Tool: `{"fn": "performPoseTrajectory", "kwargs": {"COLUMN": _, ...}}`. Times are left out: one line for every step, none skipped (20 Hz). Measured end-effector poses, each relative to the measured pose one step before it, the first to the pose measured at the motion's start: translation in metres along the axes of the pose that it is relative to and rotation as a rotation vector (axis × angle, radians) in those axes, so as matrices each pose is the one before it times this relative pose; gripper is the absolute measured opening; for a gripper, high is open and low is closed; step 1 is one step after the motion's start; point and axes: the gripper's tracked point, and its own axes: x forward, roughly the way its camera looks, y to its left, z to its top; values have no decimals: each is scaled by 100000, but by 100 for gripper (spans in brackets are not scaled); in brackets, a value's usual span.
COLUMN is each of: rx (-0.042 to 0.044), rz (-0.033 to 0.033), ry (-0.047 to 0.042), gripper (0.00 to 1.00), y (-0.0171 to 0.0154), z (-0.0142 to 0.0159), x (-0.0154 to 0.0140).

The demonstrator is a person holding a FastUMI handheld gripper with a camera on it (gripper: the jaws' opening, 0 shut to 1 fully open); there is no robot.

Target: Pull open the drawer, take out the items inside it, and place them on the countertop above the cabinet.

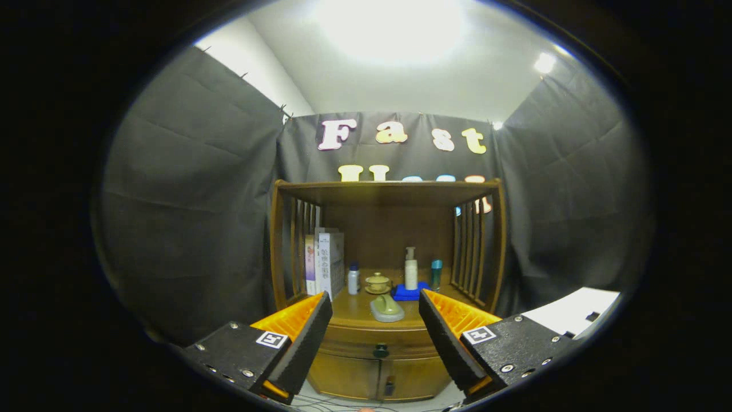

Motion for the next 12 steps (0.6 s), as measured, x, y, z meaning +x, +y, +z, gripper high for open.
{"fn": "performPoseTrajectory", "kwargs": {"rx": -1658, "rz": -1019, "ry": -812, "gripper": 96, "y": 355, "z": 535, "x": -783}}
{"fn": "performPoseTrajectory", "kwargs": {"rx": 630, "rz": -938, "ry": -2324, "gripper": 96, "y": 216, "z": 1090, "x": -785}}
{"fn": "performPoseTrajectory", "kwargs": {"rx": 1983, "rz": 497, "ry": -2142, "gripper": 96, "y": 442, "z": 914, "x": -354}}
{"fn": "performPoseTrajectory", "kwargs": {"rx": 1597, "rz": 1164, "ry": -1612, "gripper": 96, "y": 491, "z": 754, "x": -468}}
{"fn": "performPoseTrajectory", "kwargs": {"rx": 667, "rz": 533, "ry": -685, "gripper": 96, "y": 153, "z": 425, "x": -325}}
{"fn": "performPoseTrajectory", "kwargs": {"rx": -150, "rz": 201, "ry": -977, "gripper": 96, "y": 75, "z": 261, "x": -117}}
{"fn": "performPoseTrajectory", "kwargs": {"rx": -611, "rz": 190, "ry": -593, "gripper": 96, "y": 77, "z": 179, "x": 27}}
{"fn": "performPoseTrajectory", "kwargs": {"rx": -328, "rz": 185, "ry": -13, "gripper": 96, "y": 75, "z": 28, "x": -90}}
{"fn": "performPoseTrajectory", "kwargs": {"rx": 184, "rz": 302, "ry": -243, "gripper": 96, "y": 105, "z": -38, "x": 44}}
{"fn": "performPoseTrajectory", "kwargs": {"rx": 433, "rz": 502, "ry": 168, "gripper": 96, "y": 140, "z": -71, "x": 56}}
{"fn": "performPoseTrajectory", "kwargs": {"rx": -47, "rz": 203, "ry": 774, "gripper": 96, "y": -24, "z": -231, "x": 79}}
{"fn": "performPoseTrajectory", "kwargs": {"rx": -627, "rz": -232, "ry": 1326, "gripper": 96, "y": -127, "z": -395, "x": 124}}
